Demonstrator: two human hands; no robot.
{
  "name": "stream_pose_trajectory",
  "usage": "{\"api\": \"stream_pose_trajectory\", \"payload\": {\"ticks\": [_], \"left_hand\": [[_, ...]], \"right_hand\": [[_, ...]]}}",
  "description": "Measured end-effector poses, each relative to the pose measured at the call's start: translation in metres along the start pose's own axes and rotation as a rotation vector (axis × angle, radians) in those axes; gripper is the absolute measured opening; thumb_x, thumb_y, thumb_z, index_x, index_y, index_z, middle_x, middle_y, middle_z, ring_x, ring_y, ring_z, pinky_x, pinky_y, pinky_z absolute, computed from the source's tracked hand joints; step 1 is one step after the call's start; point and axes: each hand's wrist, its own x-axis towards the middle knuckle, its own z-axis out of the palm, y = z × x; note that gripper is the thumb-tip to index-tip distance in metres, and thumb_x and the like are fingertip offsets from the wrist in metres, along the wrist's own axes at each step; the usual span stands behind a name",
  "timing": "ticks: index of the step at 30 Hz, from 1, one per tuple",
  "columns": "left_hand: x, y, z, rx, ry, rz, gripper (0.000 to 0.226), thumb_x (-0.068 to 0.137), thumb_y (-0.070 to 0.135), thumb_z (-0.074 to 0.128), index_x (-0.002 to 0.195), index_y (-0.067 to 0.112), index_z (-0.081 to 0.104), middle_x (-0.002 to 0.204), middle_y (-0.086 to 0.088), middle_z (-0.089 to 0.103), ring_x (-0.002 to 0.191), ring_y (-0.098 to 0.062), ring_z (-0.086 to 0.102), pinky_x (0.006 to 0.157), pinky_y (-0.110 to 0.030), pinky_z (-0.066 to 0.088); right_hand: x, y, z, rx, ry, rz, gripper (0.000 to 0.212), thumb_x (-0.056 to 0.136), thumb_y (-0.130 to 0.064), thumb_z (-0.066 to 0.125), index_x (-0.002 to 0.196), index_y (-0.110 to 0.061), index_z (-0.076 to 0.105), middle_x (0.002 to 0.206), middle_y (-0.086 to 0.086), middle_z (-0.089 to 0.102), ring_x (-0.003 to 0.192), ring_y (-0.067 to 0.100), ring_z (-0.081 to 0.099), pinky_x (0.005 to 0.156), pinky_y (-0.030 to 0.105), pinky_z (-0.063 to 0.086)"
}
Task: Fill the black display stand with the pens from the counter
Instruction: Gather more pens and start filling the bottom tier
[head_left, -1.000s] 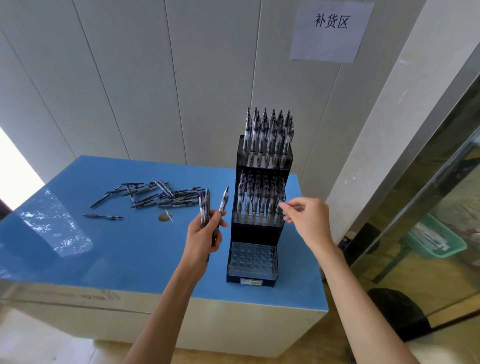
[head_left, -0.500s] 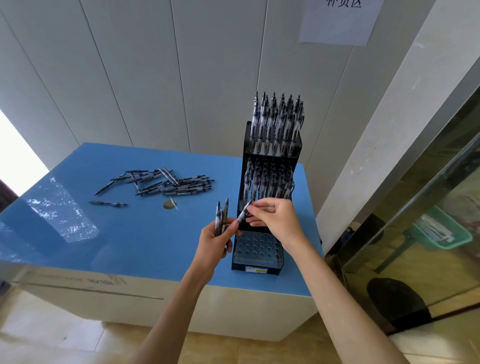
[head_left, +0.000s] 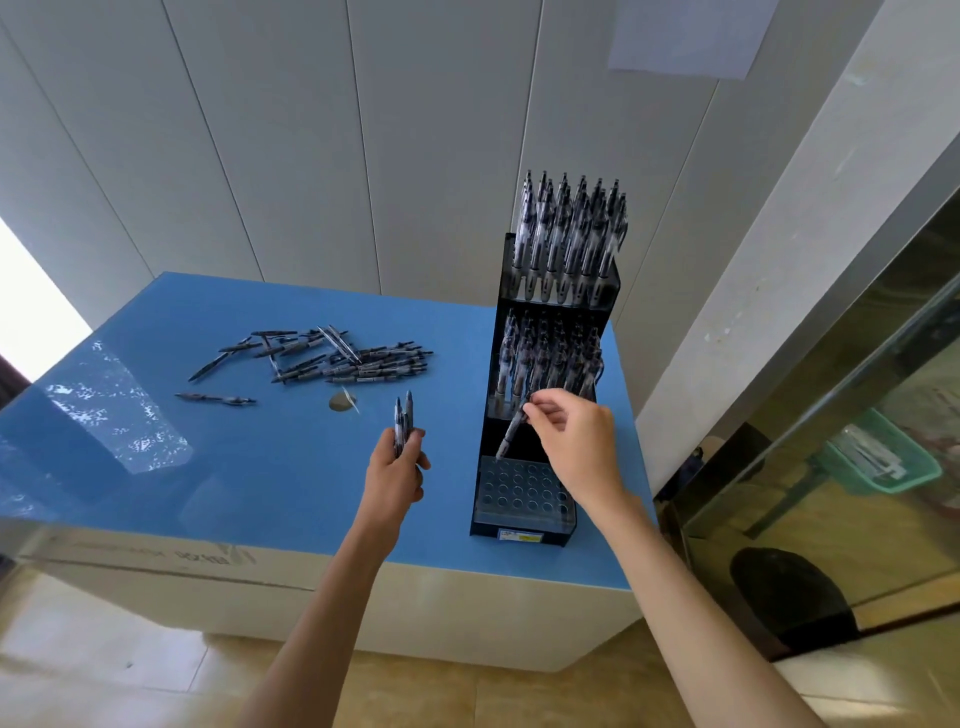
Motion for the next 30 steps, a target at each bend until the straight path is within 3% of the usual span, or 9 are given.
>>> {"api": "stream_pose_trajectory", "payload": {"ticks": [2, 6, 13, 19, 24, 30], "left_hand": [[-0.002, 0.002, -0.001, -0.01, -0.025, 0.051, 0.021, 0.109, 0.029, 0.045, 0.117, 0.018, 0.061, 0.075, -0.002, 0.051, 0.053, -0.01, 0.032, 0.05, -0.025, 0.031], [-0.004, 0.002, -0.002, 0.011, -0.031, 0.092, 0.022, 0.11, 0.03, 0.044, 0.119, 0.026, 0.063, 0.073, 0.002, 0.049, 0.055, -0.01, 0.031, 0.048, -0.022, 0.029], [-0.005, 0.001, -0.005, -0.019, -0.036, 0.044, 0.021, 0.11, 0.025, 0.042, 0.116, 0.012, 0.056, 0.08, 0.0, 0.055, 0.055, -0.009, 0.033, 0.05, -0.024, 0.028], [-0.007, 0.001, -0.008, -0.001, -0.035, 0.087, 0.022, 0.11, 0.027, 0.044, 0.115, 0.016, 0.062, 0.08, -0.001, 0.054, 0.055, -0.009, 0.034, 0.049, -0.023, 0.029], [-0.007, 0.002, -0.006, -0.044, -0.094, 0.05, 0.025, 0.111, 0.024, 0.042, 0.116, 0.014, 0.063, 0.074, 0.001, 0.049, 0.051, -0.008, 0.028, 0.046, -0.023, 0.024], [-0.011, 0.005, 0.0, -0.083, -0.15, 0.04, 0.021, 0.109, 0.018, 0.046, 0.113, 0.003, 0.061, 0.076, -0.003, 0.058, 0.051, -0.012, 0.03, 0.047, -0.024, 0.023]], "right_hand": [[-0.002, 0.001, 0.005, -0.056, 0.005, -0.061, 0.008, 0.089, -0.011, 0.075, 0.096, -0.007, 0.078, 0.082, 0.0, 0.076, 0.072, 0.004, 0.066, 0.073, 0.01, 0.053], [-0.006, 0.002, 0.016, -0.07, -0.003, -0.095, 0.01, 0.088, -0.009, 0.075, 0.098, -0.006, 0.078, 0.083, 0.002, 0.077, 0.073, 0.007, 0.069, 0.074, 0.021, 0.058], [-0.005, 0.003, 0.027, -0.092, -0.018, -0.121, 0.011, 0.089, -0.01, 0.074, 0.098, -0.006, 0.078, 0.084, 0.002, 0.077, 0.073, 0.011, 0.07, 0.073, 0.03, 0.061], [-0.005, 0.007, 0.03, -0.144, -0.046, -0.133, 0.012, 0.089, -0.01, 0.074, 0.101, -0.006, 0.077, 0.087, 0.002, 0.077, 0.076, 0.011, 0.071, 0.075, 0.032, 0.061], [-0.012, 0.014, 0.038, -0.172, -0.131, -0.084, 0.009, 0.09, -0.011, 0.073, 0.098, -0.008, 0.077, 0.081, 0.001, 0.076, 0.073, 0.013, 0.07, 0.074, 0.035, 0.061], [-0.016, 0.022, 0.044, -0.187, -0.192, 0.019, 0.008, 0.092, -0.013, 0.072, 0.096, -0.009, 0.078, 0.077, 0.002, 0.075, 0.069, 0.014, 0.07, 0.071, 0.038, 0.06]]}}
